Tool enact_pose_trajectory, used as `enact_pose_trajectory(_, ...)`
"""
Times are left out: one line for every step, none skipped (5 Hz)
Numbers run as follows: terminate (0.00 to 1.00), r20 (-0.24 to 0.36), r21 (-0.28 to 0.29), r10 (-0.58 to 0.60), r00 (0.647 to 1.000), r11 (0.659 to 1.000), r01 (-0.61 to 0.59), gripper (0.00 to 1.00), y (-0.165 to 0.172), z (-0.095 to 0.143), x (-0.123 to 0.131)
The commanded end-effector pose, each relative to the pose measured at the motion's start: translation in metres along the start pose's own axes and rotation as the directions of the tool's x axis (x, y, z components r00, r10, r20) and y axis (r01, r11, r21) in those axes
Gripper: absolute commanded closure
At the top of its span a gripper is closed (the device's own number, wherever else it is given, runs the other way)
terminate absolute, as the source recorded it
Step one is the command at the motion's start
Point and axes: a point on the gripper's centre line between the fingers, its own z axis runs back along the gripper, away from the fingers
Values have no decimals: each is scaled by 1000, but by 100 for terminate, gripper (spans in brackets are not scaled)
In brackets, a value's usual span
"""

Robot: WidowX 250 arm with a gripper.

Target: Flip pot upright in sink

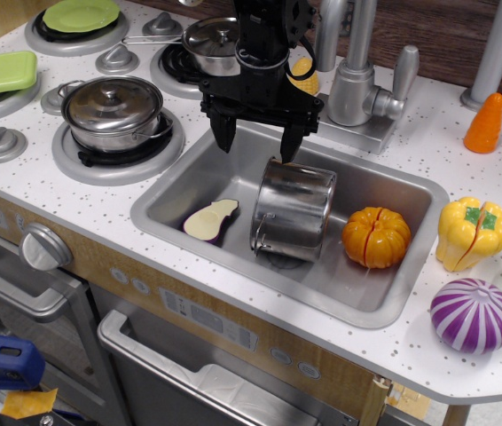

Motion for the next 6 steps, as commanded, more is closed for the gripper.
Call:
enact_pose_trajectory(0, 0, 0, 0, 1000, 1000, 0, 0, 0, 0, 0)
enact_pose_trajectory(0, -41, -119, 53, 998, 991, -57, 0, -8, 1, -5)
enact_pose_trajectory(0, -59, -199, 60, 996, 978, -71, 0, -8, 2, -5)
enact_pose_trajectory(0, -29, -262, 42, 999, 964, -48, 0, -9, -1, -5)
enact_pose_trajectory(0, -36, -381, 72, 997, 921, -81, 0, -8, -5, -8)
enact_pose_trajectory(0, -36, -450, 93, 995, 888, -99, 0, -8, -10, -12)
